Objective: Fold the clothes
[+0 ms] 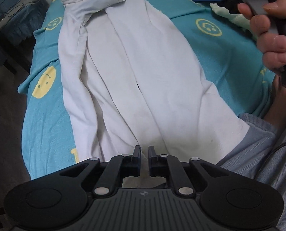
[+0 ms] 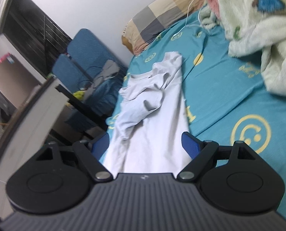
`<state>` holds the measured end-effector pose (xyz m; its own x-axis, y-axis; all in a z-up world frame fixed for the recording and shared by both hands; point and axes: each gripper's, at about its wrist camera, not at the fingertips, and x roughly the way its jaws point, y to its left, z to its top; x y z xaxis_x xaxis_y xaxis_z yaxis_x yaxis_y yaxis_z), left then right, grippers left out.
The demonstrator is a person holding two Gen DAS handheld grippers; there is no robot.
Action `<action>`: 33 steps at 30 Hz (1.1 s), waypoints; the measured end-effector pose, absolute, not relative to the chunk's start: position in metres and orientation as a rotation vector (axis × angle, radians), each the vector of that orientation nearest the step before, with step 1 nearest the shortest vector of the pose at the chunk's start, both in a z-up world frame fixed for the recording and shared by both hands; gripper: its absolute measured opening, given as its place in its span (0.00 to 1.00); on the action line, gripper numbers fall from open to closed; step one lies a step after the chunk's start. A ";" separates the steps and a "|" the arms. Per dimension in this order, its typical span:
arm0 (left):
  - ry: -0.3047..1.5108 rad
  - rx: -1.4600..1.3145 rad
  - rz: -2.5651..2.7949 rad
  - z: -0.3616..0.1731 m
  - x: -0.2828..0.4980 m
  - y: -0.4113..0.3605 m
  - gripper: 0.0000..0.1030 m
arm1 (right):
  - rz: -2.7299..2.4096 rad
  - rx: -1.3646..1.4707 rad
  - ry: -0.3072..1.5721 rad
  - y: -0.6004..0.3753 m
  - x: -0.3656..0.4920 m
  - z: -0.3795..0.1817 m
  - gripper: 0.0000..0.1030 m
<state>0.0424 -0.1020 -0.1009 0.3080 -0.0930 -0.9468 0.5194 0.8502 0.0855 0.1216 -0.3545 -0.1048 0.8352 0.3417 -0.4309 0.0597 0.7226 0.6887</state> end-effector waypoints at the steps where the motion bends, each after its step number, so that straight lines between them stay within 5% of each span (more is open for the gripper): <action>1: 1.181 0.410 -0.414 -0.101 0.041 -0.100 0.23 | 0.182 0.781 0.575 -0.354 0.121 -0.106 0.81; 2: 1.169 0.399 -0.412 -0.102 0.041 -0.098 0.39 | 0.199 0.807 0.577 -0.354 0.121 -0.107 0.81; 4: 1.144 0.379 -0.407 -0.102 0.039 -0.093 0.51 | 0.234 0.855 0.582 -0.352 0.122 -0.108 0.81; 18: 1.167 0.028 -0.273 -0.131 0.065 -0.026 0.51 | 0.325 1.014 0.842 -0.284 0.288 -0.157 0.78; 22: 1.146 0.050 -0.272 -0.130 0.063 -0.027 0.42 | 0.293 0.946 0.858 -0.265 0.329 -0.181 0.68; 25: 1.133 0.027 -0.286 -0.128 0.060 -0.025 0.06 | 0.279 0.900 0.823 -0.257 0.347 -0.188 0.44; 27: 1.123 0.014 -0.295 -0.125 0.058 -0.027 0.03 | 0.271 0.845 0.799 -0.255 0.350 -0.185 0.16; 33: 1.038 -0.003 -0.363 -0.089 0.039 -0.029 0.02 | 0.277 0.711 0.674 -0.263 0.347 -0.143 0.07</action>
<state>0.0393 -0.0286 -0.0893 0.4536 -0.2951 -0.8409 0.2926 0.9406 -0.1722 0.3468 -0.2631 -0.1425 0.7563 0.4516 -0.4733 -0.0119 0.7328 0.6803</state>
